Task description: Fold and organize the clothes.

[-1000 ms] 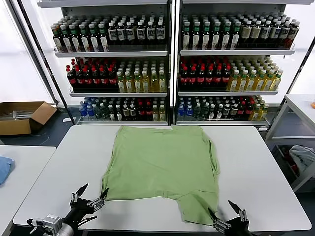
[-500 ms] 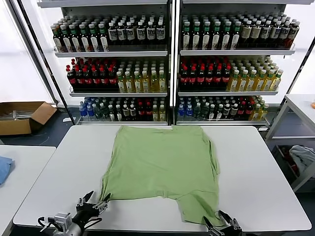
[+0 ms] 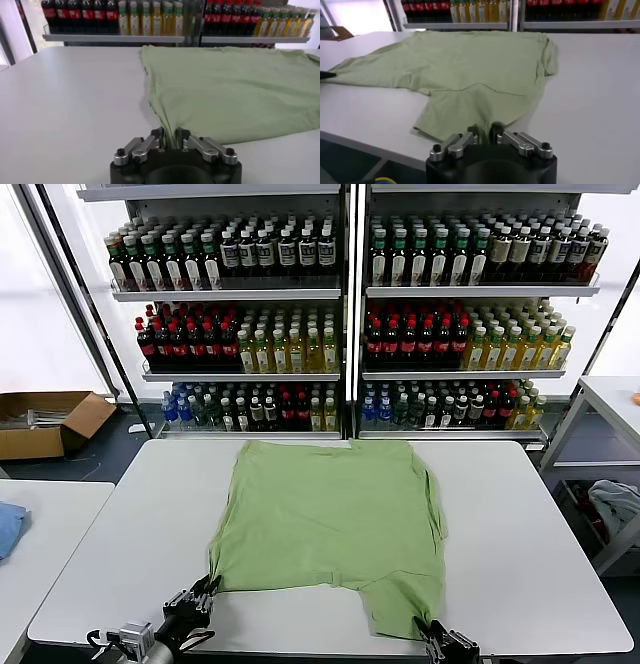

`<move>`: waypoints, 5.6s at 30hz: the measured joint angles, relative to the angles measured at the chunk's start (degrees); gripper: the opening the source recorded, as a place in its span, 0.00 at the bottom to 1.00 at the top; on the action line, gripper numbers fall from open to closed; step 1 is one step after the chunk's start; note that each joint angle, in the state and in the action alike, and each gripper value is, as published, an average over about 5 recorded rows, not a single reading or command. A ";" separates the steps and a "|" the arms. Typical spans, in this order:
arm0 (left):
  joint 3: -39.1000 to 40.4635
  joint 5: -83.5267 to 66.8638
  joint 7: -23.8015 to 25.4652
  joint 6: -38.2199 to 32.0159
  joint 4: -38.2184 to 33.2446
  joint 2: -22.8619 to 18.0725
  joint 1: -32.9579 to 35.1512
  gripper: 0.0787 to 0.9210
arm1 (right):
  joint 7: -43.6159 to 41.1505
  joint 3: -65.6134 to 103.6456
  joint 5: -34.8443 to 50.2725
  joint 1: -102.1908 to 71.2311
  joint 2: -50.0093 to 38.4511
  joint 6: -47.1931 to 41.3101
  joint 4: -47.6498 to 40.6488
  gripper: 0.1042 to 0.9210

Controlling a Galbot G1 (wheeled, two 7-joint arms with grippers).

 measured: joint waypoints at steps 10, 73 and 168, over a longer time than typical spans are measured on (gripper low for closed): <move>-0.77 1.71 -1.34 -1.52 -1.75 -0.64 1.31 0.01 | -3.61 1.08 3.07 -0.94 0.03 6.65 -0.24 0.00; 0.60 -7.76 -2.45 1.81 7.83 5.04 -17.88 0.15 | 1.13 -8.07 16.66 29.05 -6.22 12.96 -18.59 0.41; -18.12 -5.10 3.25 4.16 -11.93 -1.02 13.52 0.40 | 6.37 -0.25 6.86 -4.07 -5.73 6.43 4.57 0.48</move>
